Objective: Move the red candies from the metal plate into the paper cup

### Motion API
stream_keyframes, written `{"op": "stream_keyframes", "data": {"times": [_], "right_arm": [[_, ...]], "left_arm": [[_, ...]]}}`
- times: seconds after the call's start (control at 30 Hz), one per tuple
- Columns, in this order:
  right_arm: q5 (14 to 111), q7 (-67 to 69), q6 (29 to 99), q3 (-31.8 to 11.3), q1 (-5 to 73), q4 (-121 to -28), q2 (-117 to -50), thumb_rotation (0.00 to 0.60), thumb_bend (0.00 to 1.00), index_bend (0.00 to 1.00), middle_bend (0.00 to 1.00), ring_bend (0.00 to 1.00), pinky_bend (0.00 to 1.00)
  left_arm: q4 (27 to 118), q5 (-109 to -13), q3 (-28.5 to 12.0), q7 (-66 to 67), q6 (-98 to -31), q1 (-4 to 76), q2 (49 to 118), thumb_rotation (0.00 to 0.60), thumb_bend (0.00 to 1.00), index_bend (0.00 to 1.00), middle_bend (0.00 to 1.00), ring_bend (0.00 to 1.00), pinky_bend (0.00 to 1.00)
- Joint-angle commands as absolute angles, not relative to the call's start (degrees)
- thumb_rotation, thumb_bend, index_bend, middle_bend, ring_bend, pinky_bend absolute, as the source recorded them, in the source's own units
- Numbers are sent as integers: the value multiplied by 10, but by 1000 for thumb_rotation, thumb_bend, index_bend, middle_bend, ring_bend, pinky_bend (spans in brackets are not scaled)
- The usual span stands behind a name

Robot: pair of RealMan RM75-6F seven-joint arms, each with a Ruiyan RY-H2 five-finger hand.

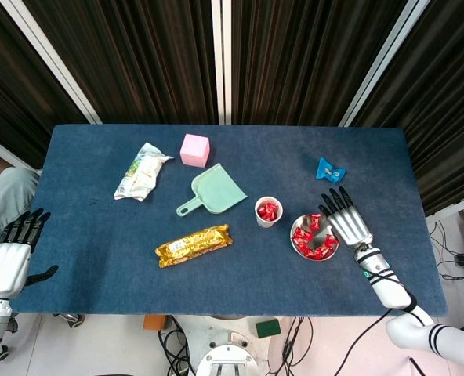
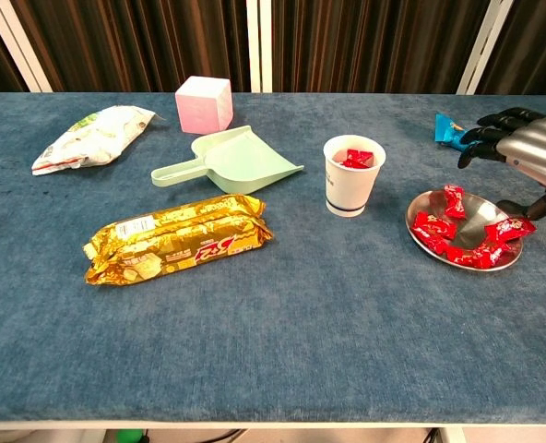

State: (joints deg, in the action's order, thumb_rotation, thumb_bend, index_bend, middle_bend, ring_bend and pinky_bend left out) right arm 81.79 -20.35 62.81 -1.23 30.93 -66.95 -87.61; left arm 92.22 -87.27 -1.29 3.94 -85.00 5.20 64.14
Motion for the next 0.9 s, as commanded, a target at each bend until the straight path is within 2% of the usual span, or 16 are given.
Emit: {"op": "stream_keyframes", "data": {"times": [0.03, 0.53, 0.9], "right_arm": [[820, -205, 625, -12, 310, -664, -882, 600, 361, 276, 80, 0, 0], [825, -204, 615, -14, 310, -643, -906, 600, 364, 337, 82, 0, 0], [833, -197, 612, -15, 312, -643, -911, 600, 364, 343, 82, 0, 0]], "left_arm": [[922, -873, -13, 39, -851, 52, 641, 600, 95, 66, 51, 14, 139], [921, -872, -13, 36, -851, 52, 641, 600, 96, 66, 51, 14, 139], [921, -873, -13, 37, -851, 52, 641, 600, 95, 67, 51, 14, 139]]}}
